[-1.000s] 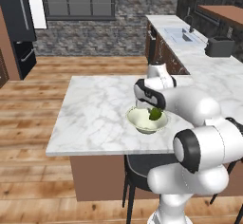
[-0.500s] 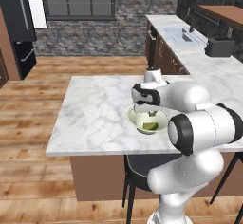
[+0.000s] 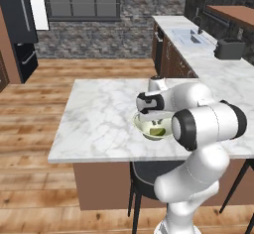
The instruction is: There is a bowl on the dining counter. Grab a lemon wedge from the fridge and place it in the bowl. Then get the liquor bottle and glass cup from the cabinet and place them next to the bowl.
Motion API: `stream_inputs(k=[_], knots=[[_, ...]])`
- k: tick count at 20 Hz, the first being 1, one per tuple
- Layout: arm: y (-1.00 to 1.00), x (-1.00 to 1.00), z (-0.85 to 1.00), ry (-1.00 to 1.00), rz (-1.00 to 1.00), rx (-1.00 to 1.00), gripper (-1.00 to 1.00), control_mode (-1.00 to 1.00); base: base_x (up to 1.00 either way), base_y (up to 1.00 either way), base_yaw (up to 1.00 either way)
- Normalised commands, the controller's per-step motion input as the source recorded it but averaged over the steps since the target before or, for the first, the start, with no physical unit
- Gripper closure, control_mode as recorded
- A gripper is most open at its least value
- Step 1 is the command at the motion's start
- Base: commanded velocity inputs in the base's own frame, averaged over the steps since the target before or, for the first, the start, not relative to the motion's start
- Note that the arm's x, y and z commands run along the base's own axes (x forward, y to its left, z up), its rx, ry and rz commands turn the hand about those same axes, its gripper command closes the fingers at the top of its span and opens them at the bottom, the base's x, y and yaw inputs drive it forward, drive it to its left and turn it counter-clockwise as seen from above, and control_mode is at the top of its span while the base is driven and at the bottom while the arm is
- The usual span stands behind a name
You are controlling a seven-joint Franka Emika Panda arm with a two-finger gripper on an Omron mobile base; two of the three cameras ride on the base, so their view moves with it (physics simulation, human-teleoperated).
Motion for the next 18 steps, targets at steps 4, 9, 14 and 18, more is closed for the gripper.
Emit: stream_inputs(k=[4,9,14,18], knots=[[0.00,-0.02,0.03,-0.01,0.00,0.04,-1.00,-1.00,0.00,0.00,0.00],[0.00,-0.16,0.45,-0.12,0.03,0.08,-1.00,-1.00,0.00,0.00,0.00],[0.00,-0.31,0.73,-0.17,0.05,0.08,-1.00,-1.00,0.00,0.00,0.00],[0.00,-0.46,0.80,-0.14,0.00,0.08,-1.00,-1.00,0.00,0.00,0.00]])
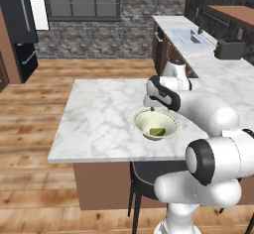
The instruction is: There is a bowl on the dining counter. Grab a lemon wedge from the fridge and place it in the bowl. Then get the liquor bottle and glass cup from the cabinet and place them next to the bowl.
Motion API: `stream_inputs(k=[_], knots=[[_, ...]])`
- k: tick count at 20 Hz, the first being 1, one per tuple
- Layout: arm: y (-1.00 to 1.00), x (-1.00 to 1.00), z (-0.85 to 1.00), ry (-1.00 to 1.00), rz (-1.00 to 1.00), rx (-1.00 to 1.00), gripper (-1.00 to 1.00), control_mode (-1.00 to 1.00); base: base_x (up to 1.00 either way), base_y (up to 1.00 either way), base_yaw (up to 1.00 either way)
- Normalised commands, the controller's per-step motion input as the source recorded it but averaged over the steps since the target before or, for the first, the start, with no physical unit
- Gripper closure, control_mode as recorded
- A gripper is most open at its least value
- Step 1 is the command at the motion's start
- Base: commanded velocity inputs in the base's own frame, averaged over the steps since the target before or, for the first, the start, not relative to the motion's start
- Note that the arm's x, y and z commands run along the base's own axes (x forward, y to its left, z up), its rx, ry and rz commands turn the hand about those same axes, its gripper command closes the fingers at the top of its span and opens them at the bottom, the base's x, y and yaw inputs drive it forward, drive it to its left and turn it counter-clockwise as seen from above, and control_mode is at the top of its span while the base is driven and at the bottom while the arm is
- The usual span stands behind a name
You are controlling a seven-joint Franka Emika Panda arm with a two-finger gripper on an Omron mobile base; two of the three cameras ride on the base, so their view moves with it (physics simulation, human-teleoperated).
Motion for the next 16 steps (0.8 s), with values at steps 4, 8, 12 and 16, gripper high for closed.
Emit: stream_inputs(k=[4,8,12,16], knots=[[0.05,-0.56,0.81,-0.11,0.00,0.07,-1.00,-1.00,0.00,0.00,0.00],[0.10,-0.67,0.79,-0.10,0.00,0.05,-1.00,-1.00,0.00,0.00,0.00],[0.15,-0.75,0.72,-0.11,0.00,0.02,-1.00,-1.00,0.00,0.00,0.00],[0.16,-0.83,0.64,-0.12,-0.02,0.02,-1.00,-1.00,0.00,0.00,0.00]])
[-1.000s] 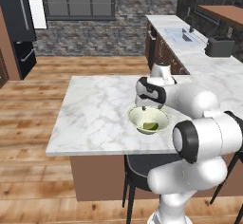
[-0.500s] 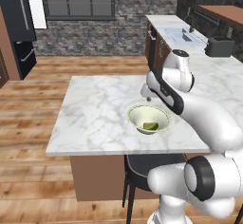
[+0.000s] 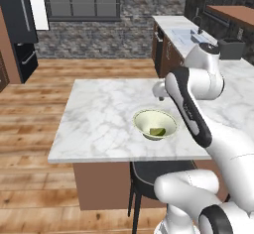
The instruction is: There is a bowl on the dining counter. Grab a lemon wedge from the fridge and place it in the bowl. Then get the liquor bottle and glass cup from the cabinet and place them next to the bowl.
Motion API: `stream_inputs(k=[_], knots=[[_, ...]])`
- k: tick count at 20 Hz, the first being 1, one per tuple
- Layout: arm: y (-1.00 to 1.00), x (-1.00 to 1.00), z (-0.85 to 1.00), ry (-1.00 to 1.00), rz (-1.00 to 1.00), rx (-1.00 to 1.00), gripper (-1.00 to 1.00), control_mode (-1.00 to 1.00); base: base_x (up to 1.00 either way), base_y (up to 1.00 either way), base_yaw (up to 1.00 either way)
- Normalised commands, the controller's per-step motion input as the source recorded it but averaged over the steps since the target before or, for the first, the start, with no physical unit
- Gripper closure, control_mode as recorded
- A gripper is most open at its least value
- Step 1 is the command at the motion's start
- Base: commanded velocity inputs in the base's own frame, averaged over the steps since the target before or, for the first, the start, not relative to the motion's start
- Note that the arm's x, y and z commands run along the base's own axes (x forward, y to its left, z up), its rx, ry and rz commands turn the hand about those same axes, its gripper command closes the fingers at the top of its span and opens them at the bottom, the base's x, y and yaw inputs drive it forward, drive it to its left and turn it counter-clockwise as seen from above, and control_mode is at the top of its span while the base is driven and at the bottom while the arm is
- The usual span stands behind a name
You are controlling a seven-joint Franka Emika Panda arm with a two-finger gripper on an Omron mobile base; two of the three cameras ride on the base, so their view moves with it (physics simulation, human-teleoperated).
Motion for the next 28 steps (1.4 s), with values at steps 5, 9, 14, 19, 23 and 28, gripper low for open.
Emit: stream_inputs(k=[5,9,14,19,23,28], knots=[[0.17,-0.86,0.55,-0.12,-0.06,0.02,-1.00,-1.00,0.00,0.00,0.00],[0.15,-0.86,0.11,-0.14,-0.05,0.00,-1.00,-1.00,0.00,0.00,0.00],[0.06,-0.90,0.00,-0.22,0.00,0.00,-1.00,-1.00,0.00,0.00,0.00],[0.30,-0.72,0.01,-0.22,0.00,0.00,-1.00,-1.00,0.00,0.00,0.00],[0.39,-0.43,0.00,-0.14,0.00,0.00,-1.00,-1.00,0.00,0.00,0.00],[0.15,-0.02,0.00,0.00,0.00,-0.02,-1.00,-1.00,0.00,0.00,0.00]])
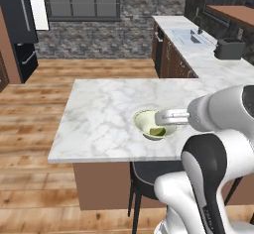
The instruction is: There is a bowl on the dining counter. Grab a lemon wedge from the fridge and place it in the bowl. Then get the liquor bottle and glass cup from the cabinet and place them next to the bowl.
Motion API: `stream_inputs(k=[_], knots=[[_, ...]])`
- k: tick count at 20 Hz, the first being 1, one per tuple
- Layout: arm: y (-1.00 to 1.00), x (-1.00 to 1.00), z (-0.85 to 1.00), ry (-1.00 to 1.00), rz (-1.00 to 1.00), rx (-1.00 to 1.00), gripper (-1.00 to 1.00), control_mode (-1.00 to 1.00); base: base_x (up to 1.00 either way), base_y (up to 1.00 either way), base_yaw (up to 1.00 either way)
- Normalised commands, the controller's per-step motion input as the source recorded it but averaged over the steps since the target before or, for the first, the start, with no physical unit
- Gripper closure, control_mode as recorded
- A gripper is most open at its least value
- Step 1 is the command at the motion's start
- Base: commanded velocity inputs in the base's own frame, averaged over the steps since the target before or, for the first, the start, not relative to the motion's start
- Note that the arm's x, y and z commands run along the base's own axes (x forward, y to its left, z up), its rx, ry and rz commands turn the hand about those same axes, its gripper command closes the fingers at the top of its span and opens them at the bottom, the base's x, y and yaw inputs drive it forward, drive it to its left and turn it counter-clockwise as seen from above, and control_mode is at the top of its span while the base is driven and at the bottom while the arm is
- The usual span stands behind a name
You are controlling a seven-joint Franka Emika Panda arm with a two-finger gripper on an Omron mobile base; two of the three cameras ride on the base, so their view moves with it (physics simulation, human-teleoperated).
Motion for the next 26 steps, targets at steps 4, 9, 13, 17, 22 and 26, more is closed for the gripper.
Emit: stream_inputs(k=[4,9,13,17,22,26], knots=[[0.01,0.01,-0.02,0.00,0.00,-0.01,-1.00,-1.00,0.00,0.00,0.00],[0.20,-0.06,-0.13,0.00,0.01,-0.05,-1.00,-1.00,0.00,0.00,0.00],[0.65,-0.08,-0.30,0.00,0.05,-0.18,-1.00,-1.00,0.00,0.00,0.00],[0.19,-0.03,-0.08,0.00,0.02,-0.05,-1.00,1.00,-0.11,0.58,0.08],[0.00,0.00,0.00,0.00,0.00,0.00,-1.00,1.00,-0.07,0.70,0.31],[0.00,0.00,0.00,0.00,0.00,0.00,-1.00,1.00,-0.01,0.49,0.58]])
